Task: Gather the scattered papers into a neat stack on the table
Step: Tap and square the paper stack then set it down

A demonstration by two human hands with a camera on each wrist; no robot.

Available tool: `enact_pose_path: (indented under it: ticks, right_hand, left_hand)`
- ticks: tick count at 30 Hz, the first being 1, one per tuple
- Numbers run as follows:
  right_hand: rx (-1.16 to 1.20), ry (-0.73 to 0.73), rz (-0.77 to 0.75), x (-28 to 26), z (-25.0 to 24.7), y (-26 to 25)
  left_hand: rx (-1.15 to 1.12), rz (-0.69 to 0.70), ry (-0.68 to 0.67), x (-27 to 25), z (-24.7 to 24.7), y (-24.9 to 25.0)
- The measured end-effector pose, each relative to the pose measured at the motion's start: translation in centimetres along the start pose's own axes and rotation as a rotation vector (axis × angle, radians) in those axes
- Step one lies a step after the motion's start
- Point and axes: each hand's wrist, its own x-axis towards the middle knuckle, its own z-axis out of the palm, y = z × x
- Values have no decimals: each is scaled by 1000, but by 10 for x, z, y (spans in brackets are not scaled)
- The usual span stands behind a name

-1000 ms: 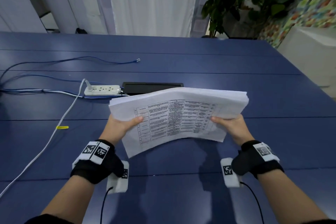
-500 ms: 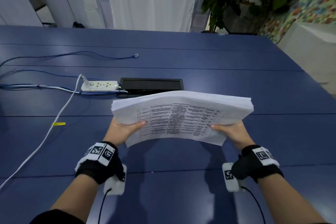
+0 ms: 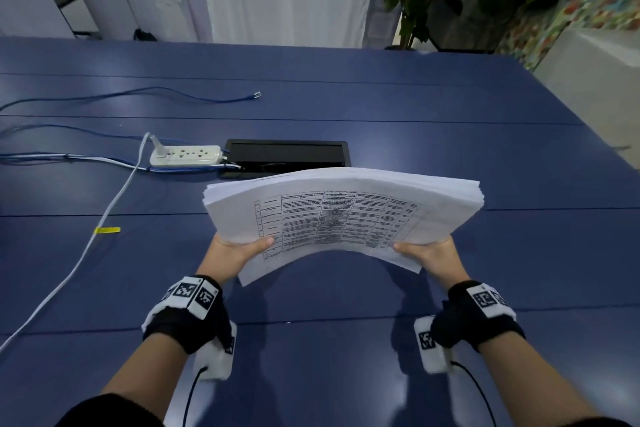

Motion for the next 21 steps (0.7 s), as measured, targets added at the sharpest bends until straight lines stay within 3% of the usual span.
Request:
enact_pose_path:
  ticks: [7, 10, 15, 21]
  right_hand:
    - [-105, -10, 66, 4, -4, -4]
    - [-124, -37, 61, 9, -7, -17]
    - [-120, 30, 32, 1, 2, -4]
    - [-113, 43, 84, -8, 9, 11]
  left_hand:
    - [37, -68, 26, -1, -1, -11]
    - [44, -37, 32, 2, -3, -2]
    - [88, -35, 82, 3, -7, -15]
    - [146, -121, -3, -10, -5, -23]
